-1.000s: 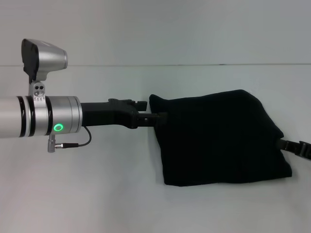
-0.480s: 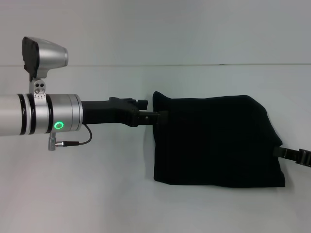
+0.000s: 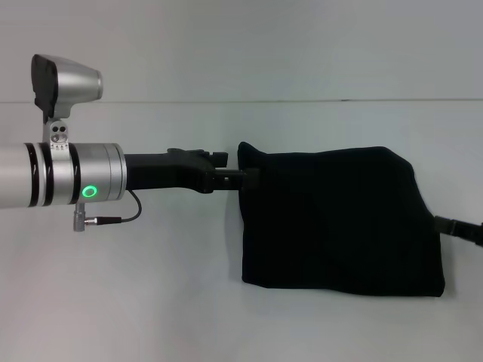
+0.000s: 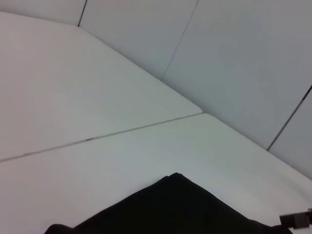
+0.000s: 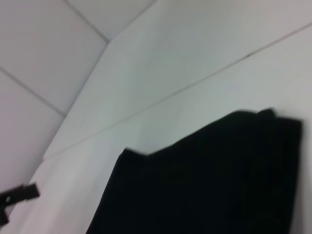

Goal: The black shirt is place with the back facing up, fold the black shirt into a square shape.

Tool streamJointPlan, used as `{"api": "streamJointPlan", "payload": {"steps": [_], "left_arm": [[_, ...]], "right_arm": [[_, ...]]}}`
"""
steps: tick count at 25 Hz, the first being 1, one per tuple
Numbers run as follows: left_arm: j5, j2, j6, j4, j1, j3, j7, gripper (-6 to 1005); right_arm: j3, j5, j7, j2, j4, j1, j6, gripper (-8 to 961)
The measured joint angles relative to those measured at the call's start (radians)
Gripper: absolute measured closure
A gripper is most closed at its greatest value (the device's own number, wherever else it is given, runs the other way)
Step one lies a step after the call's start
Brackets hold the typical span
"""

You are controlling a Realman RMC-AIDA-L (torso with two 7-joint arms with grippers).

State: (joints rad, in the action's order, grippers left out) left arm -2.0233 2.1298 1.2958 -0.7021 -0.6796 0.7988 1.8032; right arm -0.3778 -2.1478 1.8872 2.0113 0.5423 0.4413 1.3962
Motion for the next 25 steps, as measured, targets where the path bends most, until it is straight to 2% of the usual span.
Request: {"api": "streamJointPlan", "payload": {"steps": [7,12,13,15,20,22,23,25], "left_arm": [[0.007,-0.006,0.026,-0.009,0.000,-0.005,0.022,134],[0.037,-0.018,0.171,-0.020,-0.009,-0.079,0.030,132],[0.045,-0.020,0.203,-0.023,-0.007,-0.093,0.020,131],[0.054,-0.022,0.264,-0.037,0.000,-0.114,-0.005,129],[0.037,-0.032,0.393,-0.100,0.031,-0.126,-0.112,132],[0.011,-0.038,0.410,-0.108,0.034,-0.126,-0.141,134],[0.000,-0.040,0.412,-0.109,0.034,-0.127,-0.147,135],[-0.025,-0.041,0.417,-0.114,0.035,-0.126,-0.153,137]], "right_arm": [[0.125,0.007,-0.030,-0.030,0.038,-0.011,0.024,689],[0.180,0.099,-0.138,-0.036,0.080,-0.012,0.156,447],[0.179,0.115,-0.166,-0.037,0.080,-0.011,0.181,364],[0.172,0.130,-0.228,-0.038,0.082,-0.003,0.235,199],[0.100,0.127,-0.358,-0.041,0.100,0.041,0.341,42],[0.011,0.122,-0.345,-0.042,0.140,0.067,0.347,44],[0.011,0.122,-0.345,-0.042,0.140,0.067,0.347,45],[-0.053,0.121,-0.306,-0.043,0.174,0.083,0.343,48]]}}
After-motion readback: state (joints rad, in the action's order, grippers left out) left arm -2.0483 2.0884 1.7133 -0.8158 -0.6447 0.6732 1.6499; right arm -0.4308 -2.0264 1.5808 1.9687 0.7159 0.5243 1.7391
